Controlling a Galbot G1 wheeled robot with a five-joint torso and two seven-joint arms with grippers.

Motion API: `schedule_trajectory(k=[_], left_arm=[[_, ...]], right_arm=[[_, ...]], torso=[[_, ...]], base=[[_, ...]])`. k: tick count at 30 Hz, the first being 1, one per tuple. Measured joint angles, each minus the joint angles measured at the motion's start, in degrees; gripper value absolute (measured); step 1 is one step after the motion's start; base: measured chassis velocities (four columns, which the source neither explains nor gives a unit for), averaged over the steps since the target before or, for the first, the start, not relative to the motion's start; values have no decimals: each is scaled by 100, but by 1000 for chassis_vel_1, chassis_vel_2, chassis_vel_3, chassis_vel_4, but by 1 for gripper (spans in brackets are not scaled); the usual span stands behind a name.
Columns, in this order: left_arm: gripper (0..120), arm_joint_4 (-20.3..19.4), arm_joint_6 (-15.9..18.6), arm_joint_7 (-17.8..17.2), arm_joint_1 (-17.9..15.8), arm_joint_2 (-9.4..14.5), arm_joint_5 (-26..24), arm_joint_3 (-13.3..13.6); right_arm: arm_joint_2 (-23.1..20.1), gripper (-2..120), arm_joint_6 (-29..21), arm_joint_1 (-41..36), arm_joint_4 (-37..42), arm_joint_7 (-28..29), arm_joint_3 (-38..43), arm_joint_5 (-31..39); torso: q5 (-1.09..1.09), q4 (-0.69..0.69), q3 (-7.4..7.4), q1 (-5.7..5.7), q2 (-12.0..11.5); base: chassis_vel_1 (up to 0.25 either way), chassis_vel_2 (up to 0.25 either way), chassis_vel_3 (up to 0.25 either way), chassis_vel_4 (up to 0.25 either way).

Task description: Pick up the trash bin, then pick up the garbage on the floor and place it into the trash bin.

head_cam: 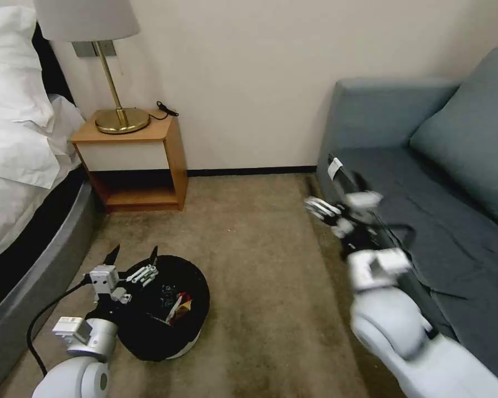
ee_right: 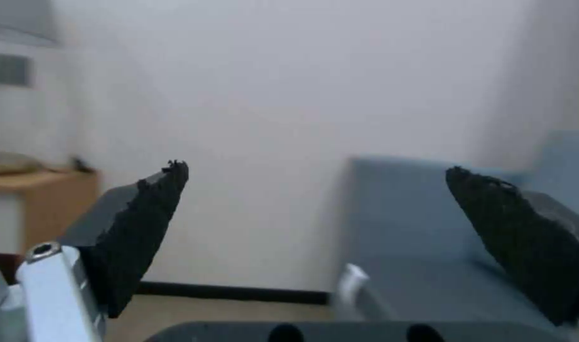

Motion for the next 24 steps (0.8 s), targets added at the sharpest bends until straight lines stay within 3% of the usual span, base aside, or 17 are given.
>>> schedule_trajectory(k=[2,6,11,24], left_arm=[[100,-10,-26,32,16,12,23,12],[100,-53,-95,104,111,33,106,61],[100,-64,-170,130,158,37,223,142],[100,-106,-201,-127,176,18,272,207]], right_arm=[[230,100,8,-193,60,-10,57,-206],[1213,100,50,-741,194,-46,-19,-813],[1765,100,194,-964,176,-99,-126,-1235],[2140,100,268,-1224,105,-211,-234,-1333]], torso=[[2,1,0,0,0],[0,4,0,0,0],[0,3,0,0,0],[0,4,1,0,-1]], base=[[0,0,0,0],[0,0,0,0],[0,0,0,0],[0,0,0,0]])
